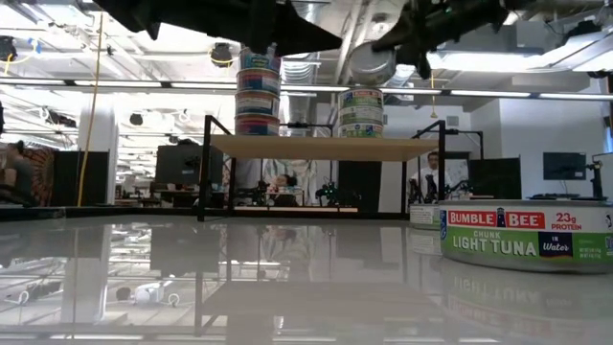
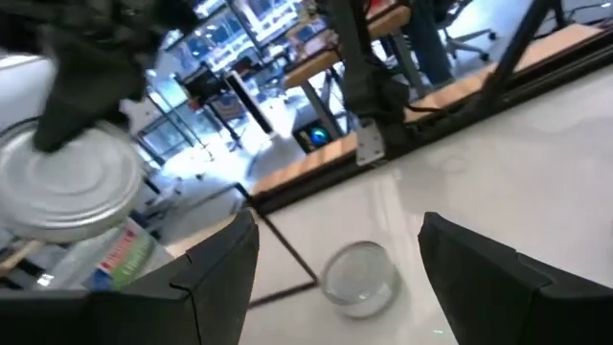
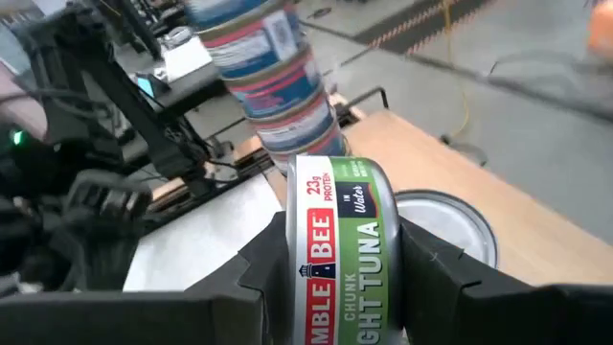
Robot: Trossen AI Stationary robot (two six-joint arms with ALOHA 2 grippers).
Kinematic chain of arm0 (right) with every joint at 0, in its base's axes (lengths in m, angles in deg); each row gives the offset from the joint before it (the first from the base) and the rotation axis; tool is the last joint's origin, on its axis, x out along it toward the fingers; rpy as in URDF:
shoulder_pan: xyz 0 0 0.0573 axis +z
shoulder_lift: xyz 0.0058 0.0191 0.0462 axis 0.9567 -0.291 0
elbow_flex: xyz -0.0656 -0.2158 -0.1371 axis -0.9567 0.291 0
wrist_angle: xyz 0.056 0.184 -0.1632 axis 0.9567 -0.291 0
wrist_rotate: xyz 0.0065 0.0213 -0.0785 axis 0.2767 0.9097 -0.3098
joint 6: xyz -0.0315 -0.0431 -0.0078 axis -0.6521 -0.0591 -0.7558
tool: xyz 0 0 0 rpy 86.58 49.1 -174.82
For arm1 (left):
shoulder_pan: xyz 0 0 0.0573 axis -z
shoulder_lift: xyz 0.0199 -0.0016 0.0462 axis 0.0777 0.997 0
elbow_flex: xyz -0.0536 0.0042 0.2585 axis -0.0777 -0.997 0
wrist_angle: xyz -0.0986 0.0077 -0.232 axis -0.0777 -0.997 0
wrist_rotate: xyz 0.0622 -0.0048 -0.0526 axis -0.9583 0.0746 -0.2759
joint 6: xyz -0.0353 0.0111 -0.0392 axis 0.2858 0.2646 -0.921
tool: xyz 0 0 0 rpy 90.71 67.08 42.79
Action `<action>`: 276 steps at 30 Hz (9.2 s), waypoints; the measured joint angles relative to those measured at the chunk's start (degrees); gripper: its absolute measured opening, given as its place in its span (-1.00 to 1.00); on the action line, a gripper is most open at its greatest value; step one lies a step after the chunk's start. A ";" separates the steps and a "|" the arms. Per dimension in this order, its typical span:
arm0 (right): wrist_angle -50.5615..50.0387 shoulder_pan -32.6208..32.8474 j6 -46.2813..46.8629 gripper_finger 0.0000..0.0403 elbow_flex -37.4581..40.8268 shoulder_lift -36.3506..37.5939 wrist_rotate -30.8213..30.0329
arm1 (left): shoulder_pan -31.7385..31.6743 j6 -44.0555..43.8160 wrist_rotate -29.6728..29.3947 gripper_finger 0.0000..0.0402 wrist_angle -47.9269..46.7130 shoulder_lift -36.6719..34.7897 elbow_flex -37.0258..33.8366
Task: Stack canned seafood by type on shelf
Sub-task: Stack the green tuna can on top of the green tuna can
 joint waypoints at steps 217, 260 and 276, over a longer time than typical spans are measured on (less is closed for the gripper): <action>-7.75 75.31 -18.38 0.94 8.87 -21.56 -49.32 | 3.46 -61.23 15.81 -1.00 -44.07 37.11 37.10; -31.59 71.31 -3.81 0.76 0.92 -20.91 -50.73 | 1.68 -46.30 4.90 -0.99 -55.59 32.34 36.72; -37.22 81.09 18.61 0.76 1.66 -15.12 -49.15 | 5.86 -25.93 3.01 0.15 -48.37 26.36 37.25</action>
